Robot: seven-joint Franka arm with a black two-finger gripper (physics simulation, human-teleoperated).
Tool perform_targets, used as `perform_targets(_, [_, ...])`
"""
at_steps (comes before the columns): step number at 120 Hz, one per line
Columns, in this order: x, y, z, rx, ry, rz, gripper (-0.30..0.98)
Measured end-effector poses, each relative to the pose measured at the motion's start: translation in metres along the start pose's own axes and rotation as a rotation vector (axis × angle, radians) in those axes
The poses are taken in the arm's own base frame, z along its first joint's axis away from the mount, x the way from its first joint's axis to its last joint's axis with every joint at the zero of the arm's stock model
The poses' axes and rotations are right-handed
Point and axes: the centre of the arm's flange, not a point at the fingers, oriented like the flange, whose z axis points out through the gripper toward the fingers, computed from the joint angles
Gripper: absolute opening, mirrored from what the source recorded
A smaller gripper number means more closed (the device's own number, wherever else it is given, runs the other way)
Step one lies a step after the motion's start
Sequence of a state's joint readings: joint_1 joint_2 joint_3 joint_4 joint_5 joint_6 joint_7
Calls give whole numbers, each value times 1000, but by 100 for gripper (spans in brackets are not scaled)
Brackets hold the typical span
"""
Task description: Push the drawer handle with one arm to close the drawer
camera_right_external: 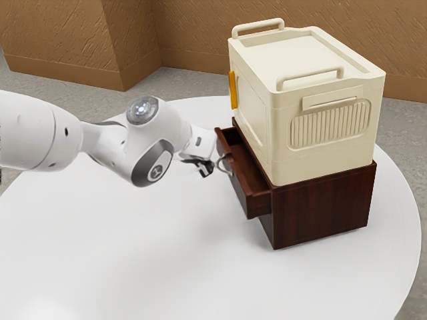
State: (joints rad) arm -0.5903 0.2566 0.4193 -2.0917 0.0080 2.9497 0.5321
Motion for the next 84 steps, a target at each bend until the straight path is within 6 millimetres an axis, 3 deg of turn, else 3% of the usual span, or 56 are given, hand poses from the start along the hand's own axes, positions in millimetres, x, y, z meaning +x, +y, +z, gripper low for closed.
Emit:
perform_targets(57, [33, 9, 22, 17, 31, 36, -10])
perform_targets(84, [38, 11, 34, 1, 57, 19, -10])
